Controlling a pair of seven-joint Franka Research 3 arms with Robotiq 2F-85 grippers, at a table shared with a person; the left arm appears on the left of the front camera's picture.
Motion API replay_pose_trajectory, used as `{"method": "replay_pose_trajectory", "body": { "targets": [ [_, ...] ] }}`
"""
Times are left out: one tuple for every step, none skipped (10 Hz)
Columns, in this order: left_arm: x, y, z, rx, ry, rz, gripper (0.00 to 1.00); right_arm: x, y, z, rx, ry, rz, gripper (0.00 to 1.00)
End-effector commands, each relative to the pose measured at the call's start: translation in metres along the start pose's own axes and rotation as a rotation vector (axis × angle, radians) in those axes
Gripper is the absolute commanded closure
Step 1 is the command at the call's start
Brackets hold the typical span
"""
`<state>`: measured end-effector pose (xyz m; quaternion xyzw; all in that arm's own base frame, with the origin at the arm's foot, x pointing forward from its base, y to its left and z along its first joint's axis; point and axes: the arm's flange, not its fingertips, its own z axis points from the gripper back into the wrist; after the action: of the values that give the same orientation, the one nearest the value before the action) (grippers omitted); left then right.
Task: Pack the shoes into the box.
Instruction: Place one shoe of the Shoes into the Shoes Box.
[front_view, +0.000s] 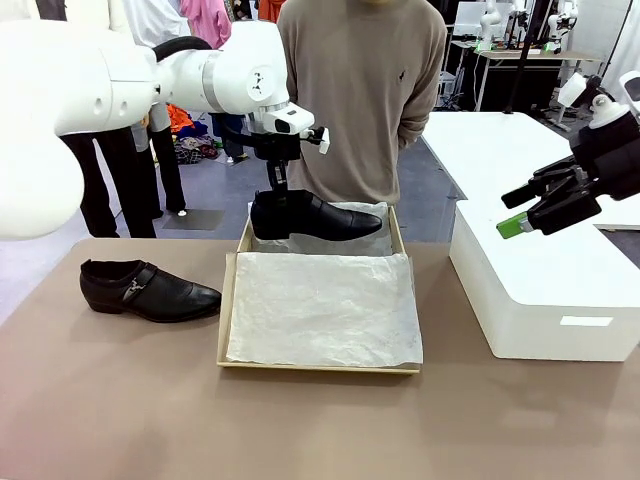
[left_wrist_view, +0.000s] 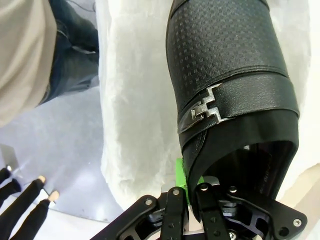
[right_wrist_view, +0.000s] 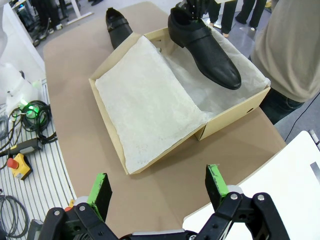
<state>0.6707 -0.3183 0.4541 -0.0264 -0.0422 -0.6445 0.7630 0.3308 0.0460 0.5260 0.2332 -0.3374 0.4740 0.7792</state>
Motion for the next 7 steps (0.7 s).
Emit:
{"method": "replay_pose_trajectory", "body": {
  "targets": [
    [0.01, 0.014, 0.006, -0.007, 0.01, -0.033, 1.0, 0.0, -0.003, -0.001, 0.015, -0.031, 0.024, 0.0],
    [0.012, 0.015, 0.002, 0.006, 0.019, -0.037, 1.0, 0.0, -0.003, -0.001, 0.015, -0.031, 0.024, 0.0],
    [0.012, 0.017, -0.002, 0.016, 0.02, -0.048, 1.0, 0.0, -0.003, -0.001, 0.015, -0.031, 0.024, 0.0],
    [0.011, 0.019, -0.008, 0.014, 0.028, -0.052, 1.0, 0.0, -0.003, -0.001, 0.015, -0.031, 0.024, 0.0],
    [0.01, 0.022, -0.012, 0.014, 0.025, -0.051, 1.0, 0.0, -0.003, -0.001, 0.015, -0.031, 0.024, 0.0],
    [0.011, 0.023, -0.016, 0.013, 0.029, -0.052, 1.0, 0.0, -0.003, -0.001, 0.015, -0.031, 0.024, 0.0],
    [0.012, 0.023, -0.02, 0.008, 0.032, -0.055, 1.0, 0.0, -0.003, -0.001, 0.015, -0.031, 0.024, 0.0]
  ]
}}
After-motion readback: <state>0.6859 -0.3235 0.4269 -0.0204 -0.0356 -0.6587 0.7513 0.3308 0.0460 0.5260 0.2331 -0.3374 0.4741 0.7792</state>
